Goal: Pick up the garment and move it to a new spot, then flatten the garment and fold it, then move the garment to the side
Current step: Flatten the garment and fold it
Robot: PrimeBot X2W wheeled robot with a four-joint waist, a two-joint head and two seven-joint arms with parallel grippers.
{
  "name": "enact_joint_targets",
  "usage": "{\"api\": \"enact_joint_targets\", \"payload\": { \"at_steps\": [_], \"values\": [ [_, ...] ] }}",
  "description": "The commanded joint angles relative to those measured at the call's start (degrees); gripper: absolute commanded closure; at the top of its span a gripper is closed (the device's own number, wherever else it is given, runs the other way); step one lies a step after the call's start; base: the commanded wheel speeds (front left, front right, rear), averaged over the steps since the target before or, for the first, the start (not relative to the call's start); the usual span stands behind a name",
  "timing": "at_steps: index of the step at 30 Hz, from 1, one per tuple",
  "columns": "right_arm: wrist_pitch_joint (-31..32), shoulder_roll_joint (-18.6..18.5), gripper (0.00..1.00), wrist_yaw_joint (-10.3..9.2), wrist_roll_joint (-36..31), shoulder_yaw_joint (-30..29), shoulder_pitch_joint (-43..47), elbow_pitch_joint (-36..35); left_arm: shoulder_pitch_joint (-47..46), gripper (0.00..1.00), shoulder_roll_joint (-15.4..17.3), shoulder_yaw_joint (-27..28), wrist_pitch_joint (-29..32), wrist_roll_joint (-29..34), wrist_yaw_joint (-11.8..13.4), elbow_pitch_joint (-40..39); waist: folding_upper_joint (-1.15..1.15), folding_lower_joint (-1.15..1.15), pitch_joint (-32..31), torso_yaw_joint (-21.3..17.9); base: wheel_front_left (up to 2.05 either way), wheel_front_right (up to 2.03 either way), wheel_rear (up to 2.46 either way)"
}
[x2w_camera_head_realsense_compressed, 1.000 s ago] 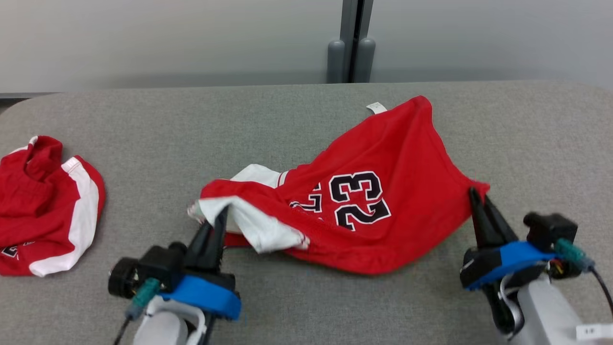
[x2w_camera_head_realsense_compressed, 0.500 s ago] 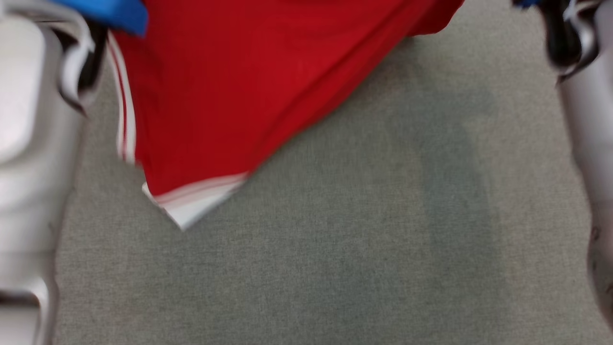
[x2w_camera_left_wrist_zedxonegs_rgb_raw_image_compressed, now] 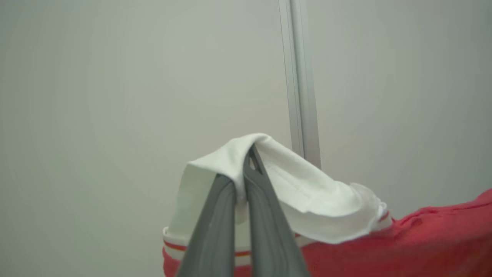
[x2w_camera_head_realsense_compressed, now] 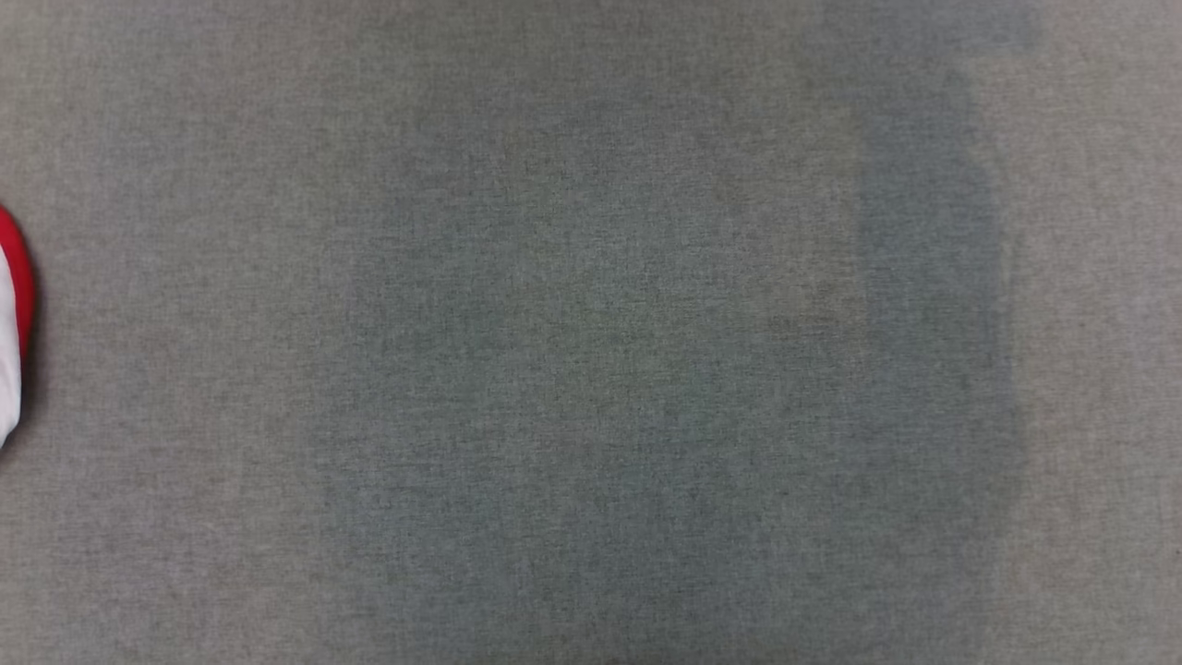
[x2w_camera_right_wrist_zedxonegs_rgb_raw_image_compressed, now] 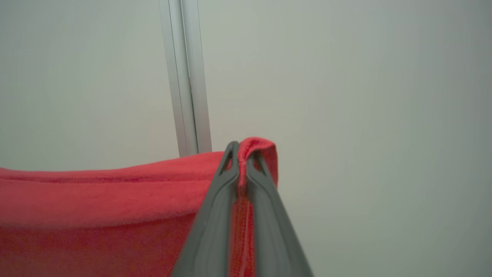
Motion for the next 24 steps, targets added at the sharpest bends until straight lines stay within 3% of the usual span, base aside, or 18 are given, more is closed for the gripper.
{"api": "enact_joint_targets", "payload": {
  "at_steps": [1, 4, 10, 13, 17, 24],
  "values": [
    [-0.4, -0.2, 1.00, 0.01, 0.5, 0.5, 0.0, 1.1, -0.5, 1.00, 0.2, -1.4, -0.5, 0.2, 0.0, 1.4, -0.01, 0.00, 0.6, 0.3, 0.00, 0.00, 0.00],
    [-1.2, 0.4, 1.00, 0.01, 1.6, 2.5, 2.6, 2.5, 1.9, 1.00, 0.3, -4.1, -1.4, -0.6, 0.0, 3.5, -0.01, 0.00, 0.9, 0.2, 0.00, 0.00, 0.00],
    [-2.6, 2.7, 1.00, 0.02, 6.4, 6.4, 13.0, 1.1, 12.9, 1.00, 0.5, -3.6, -2.4, -3.5, 0.0, 3.8, -0.01, 0.00, -0.2, -0.4, 0.00, 0.00, 0.00],
    [-2.9, 3.2, 1.00, 0.01, 9.9, 8.2, 20.7, -1.4, 22.2, 1.00, 1.6, -1.1, -2.4, -2.8, 0.1, -0.7, -0.01, 0.00, -1.5, -0.7, 0.00, 0.00, 0.00],
    [-3.0, 2.8, 1.00, 0.01, 14.3, 9.6, 32.3, -7.3, 36.8, 1.00, 1.6, 3.7, -2.4, -1.5, 2.2, -9.9, -0.01, 0.00, -4.3, -0.7, 0.00, 0.00, 0.00],
    [-3.0, 1.3, 1.00, 0.02, 19.3, 11.4, 53.5, -18.4, 64.2, 1.00, -1.7, 11.8, -2.4, 0.7, 5.1, -24.9, -0.01, 0.00, -9.8, -0.6, 0.00, 0.00, 0.00]
  ]
}}
